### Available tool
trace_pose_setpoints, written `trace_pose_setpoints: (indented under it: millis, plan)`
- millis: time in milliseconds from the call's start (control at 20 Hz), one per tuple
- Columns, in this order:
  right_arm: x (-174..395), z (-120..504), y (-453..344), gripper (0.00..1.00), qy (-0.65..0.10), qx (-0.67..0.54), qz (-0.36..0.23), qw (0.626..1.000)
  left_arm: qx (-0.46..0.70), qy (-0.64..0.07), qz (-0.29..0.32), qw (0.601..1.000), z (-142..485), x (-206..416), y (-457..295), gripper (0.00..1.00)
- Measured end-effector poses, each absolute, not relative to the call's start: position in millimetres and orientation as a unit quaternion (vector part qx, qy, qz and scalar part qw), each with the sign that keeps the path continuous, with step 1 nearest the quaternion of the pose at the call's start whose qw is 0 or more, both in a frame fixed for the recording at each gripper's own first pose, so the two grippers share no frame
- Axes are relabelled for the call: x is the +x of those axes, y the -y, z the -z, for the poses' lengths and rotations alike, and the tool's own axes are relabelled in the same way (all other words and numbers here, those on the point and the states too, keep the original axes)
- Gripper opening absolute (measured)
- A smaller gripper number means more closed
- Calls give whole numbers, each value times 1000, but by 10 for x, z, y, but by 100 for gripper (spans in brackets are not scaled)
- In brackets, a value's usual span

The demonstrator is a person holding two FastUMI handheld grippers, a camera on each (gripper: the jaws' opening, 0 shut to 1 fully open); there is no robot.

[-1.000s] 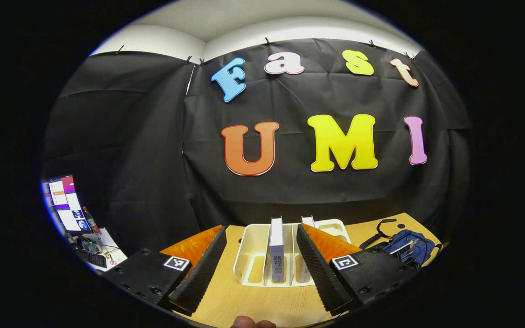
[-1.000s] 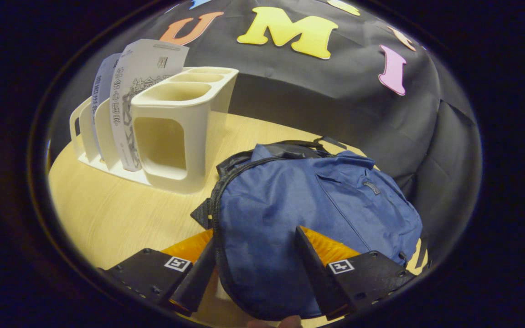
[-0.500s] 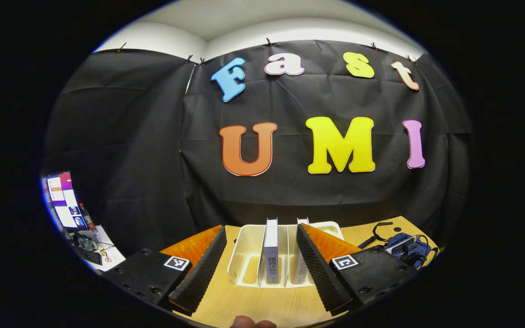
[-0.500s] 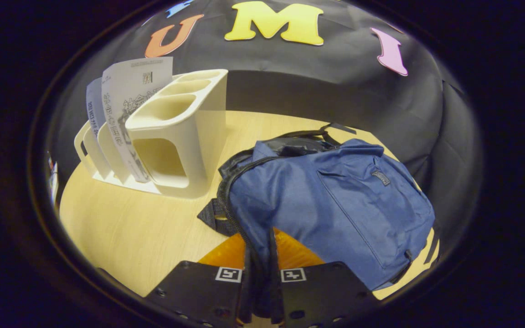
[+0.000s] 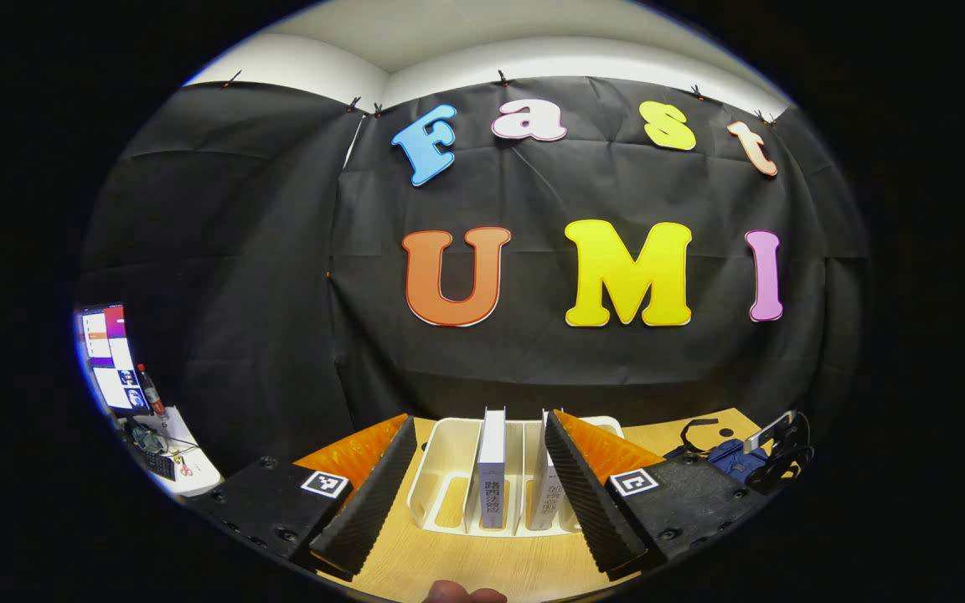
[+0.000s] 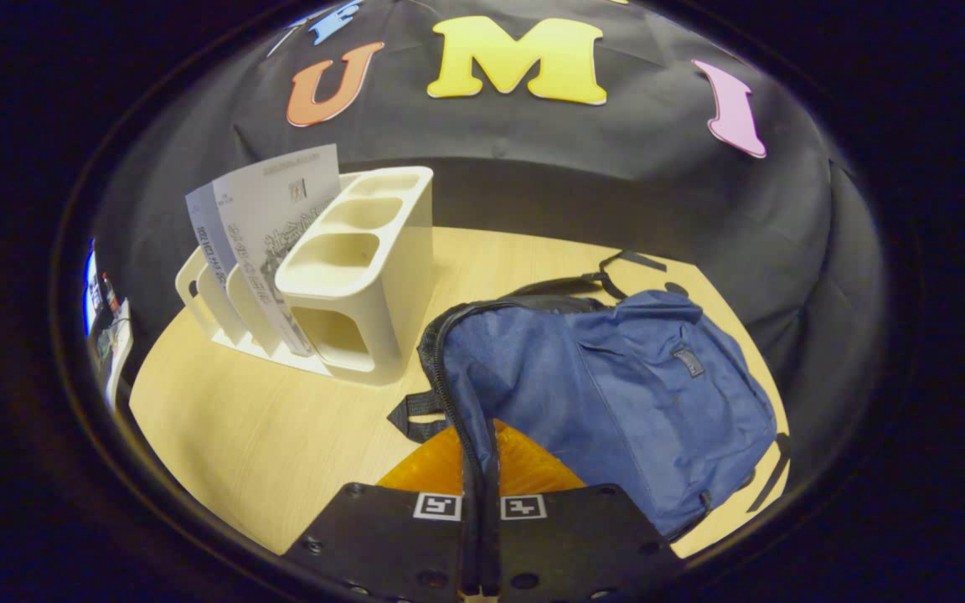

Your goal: Open the schoolbag, grab two books from the bookshelf and put them into the schoolbag.

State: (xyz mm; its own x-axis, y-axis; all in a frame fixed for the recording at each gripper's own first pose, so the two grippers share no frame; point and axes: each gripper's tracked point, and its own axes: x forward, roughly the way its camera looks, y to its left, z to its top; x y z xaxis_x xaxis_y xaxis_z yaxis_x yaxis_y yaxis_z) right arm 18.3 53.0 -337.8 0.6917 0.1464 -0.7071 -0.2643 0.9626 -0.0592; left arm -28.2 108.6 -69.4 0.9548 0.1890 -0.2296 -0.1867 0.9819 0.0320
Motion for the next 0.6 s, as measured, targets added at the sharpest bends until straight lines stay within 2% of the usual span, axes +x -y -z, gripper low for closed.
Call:
trace_pose_setpoints:
  millis: [150, 600]
  plan:
    - [202, 2955, -305, 5, -358, -64, -108, 925, 0, -133, -88, 987, 771, -111, -1061, 97]
    - [470, 2018, 819, 2, -323, -68, -51, 943, -26, -233, 0, 972, 910, 620, -637, 98]
